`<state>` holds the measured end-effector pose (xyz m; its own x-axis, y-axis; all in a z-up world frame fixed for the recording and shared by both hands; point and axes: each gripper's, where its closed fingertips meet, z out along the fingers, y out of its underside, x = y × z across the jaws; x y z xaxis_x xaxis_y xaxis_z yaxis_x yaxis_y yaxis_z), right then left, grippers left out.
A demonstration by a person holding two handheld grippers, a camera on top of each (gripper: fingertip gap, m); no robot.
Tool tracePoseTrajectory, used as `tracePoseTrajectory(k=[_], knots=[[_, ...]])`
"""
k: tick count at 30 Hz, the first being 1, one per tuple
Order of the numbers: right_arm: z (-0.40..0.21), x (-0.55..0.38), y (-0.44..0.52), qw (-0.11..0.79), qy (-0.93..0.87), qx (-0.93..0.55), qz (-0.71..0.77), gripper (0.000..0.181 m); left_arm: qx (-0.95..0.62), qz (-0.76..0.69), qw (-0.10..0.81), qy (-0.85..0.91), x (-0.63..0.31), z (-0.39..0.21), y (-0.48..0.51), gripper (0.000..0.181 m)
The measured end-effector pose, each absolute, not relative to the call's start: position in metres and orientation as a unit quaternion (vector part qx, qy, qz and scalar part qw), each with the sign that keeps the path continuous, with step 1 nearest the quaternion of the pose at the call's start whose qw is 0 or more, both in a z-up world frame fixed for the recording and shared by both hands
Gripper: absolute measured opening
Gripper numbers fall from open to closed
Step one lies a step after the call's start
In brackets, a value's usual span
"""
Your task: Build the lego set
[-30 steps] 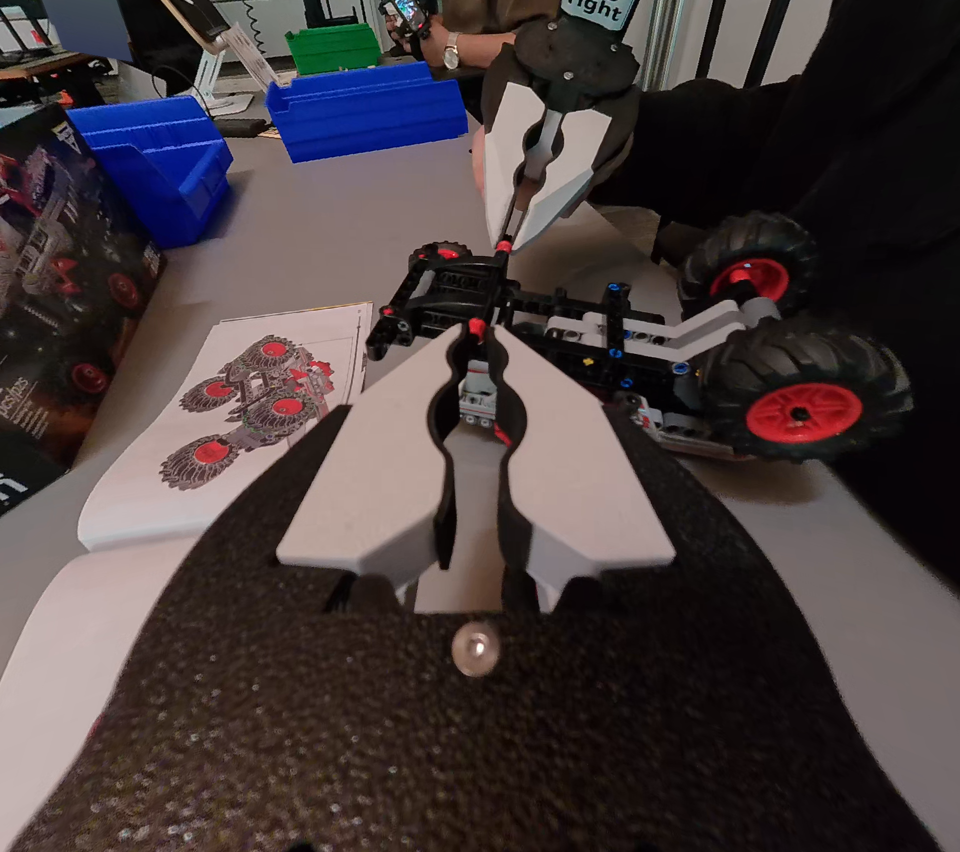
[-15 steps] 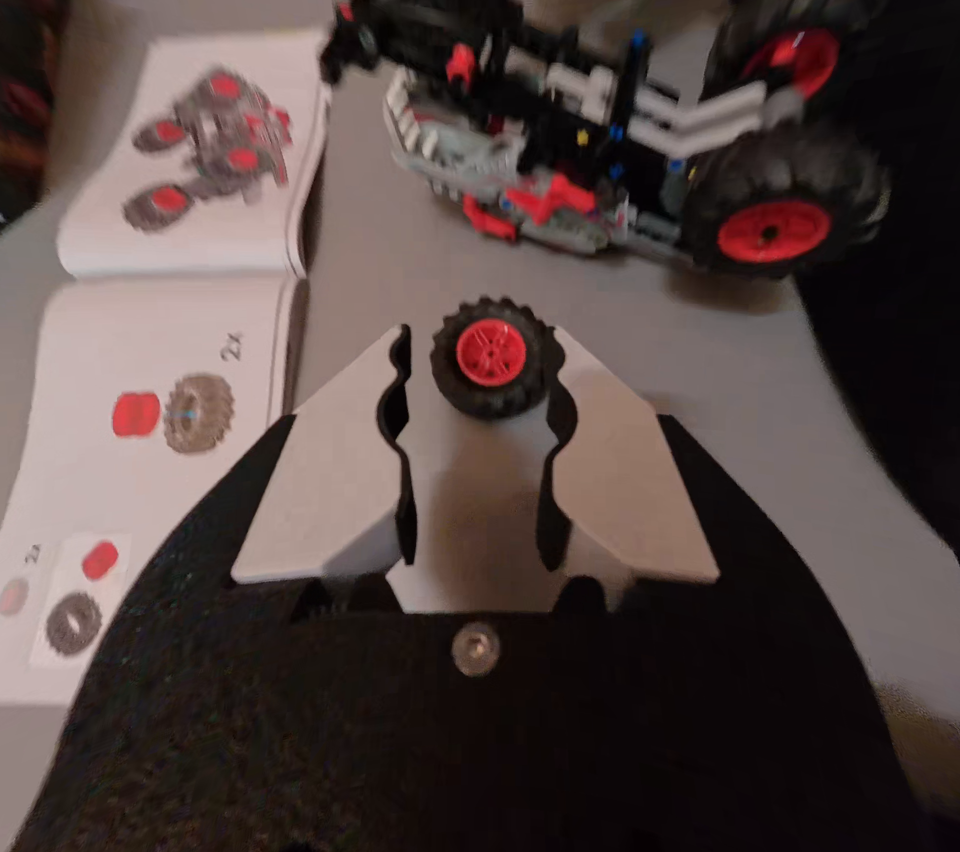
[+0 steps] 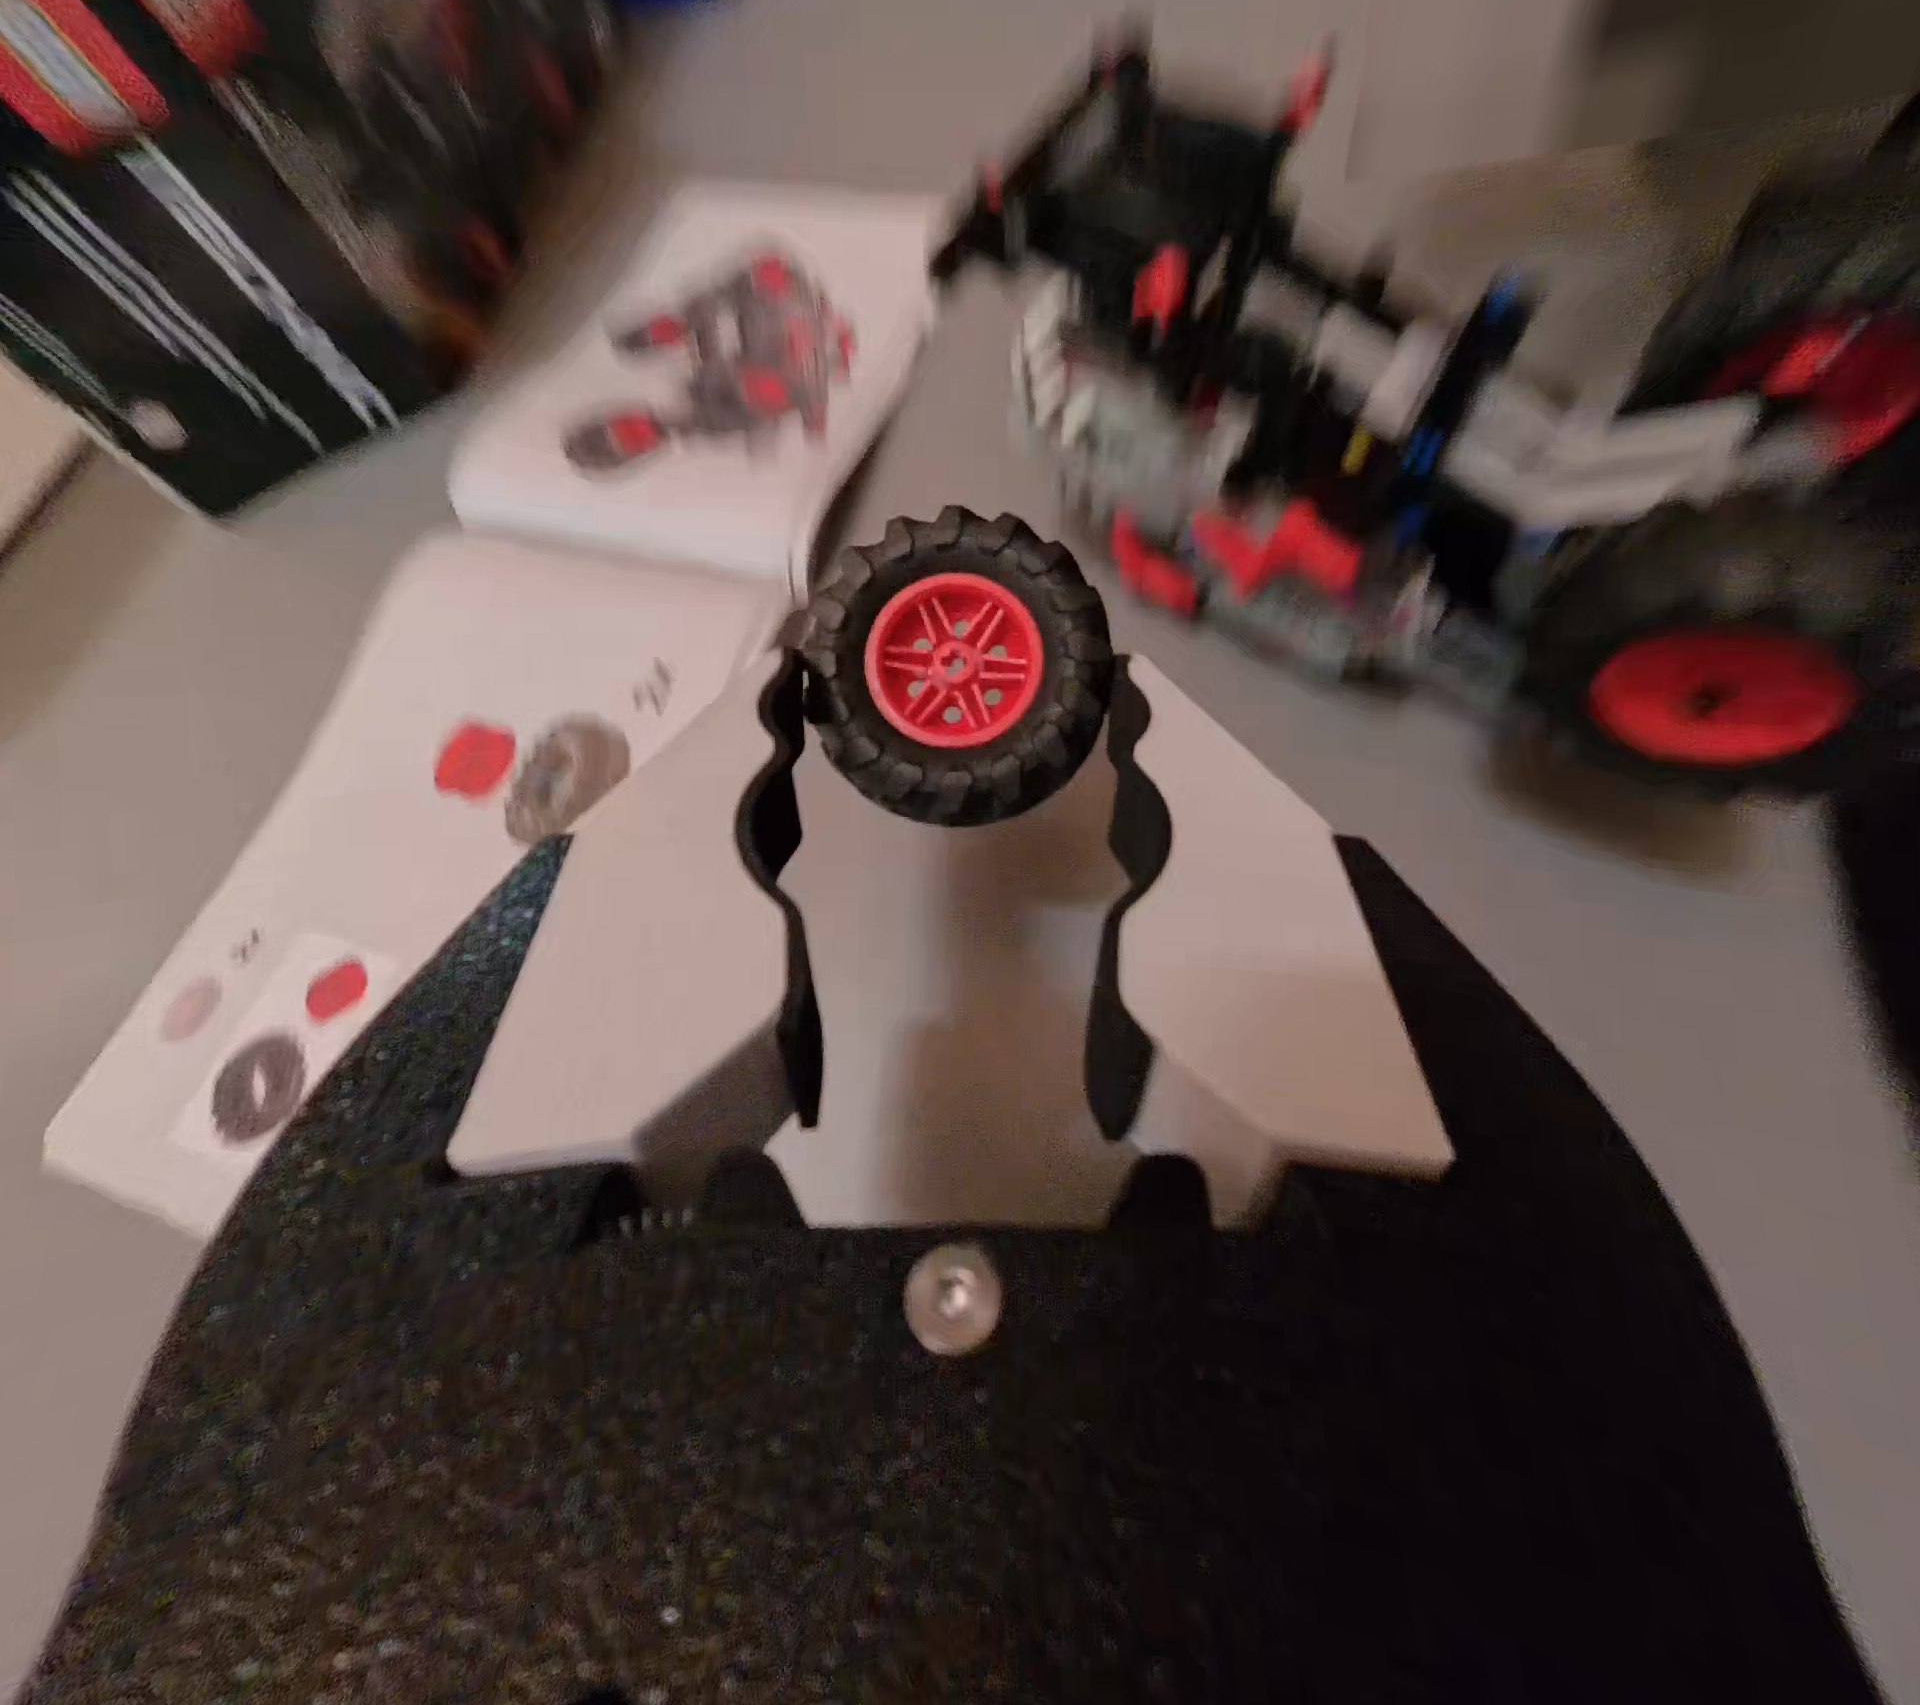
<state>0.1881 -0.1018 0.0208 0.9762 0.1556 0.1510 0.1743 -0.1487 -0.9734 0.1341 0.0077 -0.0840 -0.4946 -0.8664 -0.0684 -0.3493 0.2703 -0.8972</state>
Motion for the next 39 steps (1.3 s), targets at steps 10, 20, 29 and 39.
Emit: tracePoseTrajectory(k=[10,20,29,39], knots=[[0.035,0.140,-0.057,0.642,-0.039,-0.731,0.229,0.057,-0.267,-0.573,0.450,0.630,0.142,0.019,-0.036,0.056],[0.013,0.125,-0.063,0.608,-0.045,-0.727,0.315,0.029,-0.116,-0.350,0.565,0.738,0.137,0.012,-0.072,0.056],[0.036,0.116,-0.088,0.580,0.023,-0.602,0.548,0.026,-0.065,-0.487,0.506,0.709,0.124,0.028,-0.103,0.061],[0.018,0.142,-0.082,0.617,0.024,-0.686,0.386,0.047,-0.105,-0.430,0.487,0.753,0.146,0.016,-0.096,0.057]])
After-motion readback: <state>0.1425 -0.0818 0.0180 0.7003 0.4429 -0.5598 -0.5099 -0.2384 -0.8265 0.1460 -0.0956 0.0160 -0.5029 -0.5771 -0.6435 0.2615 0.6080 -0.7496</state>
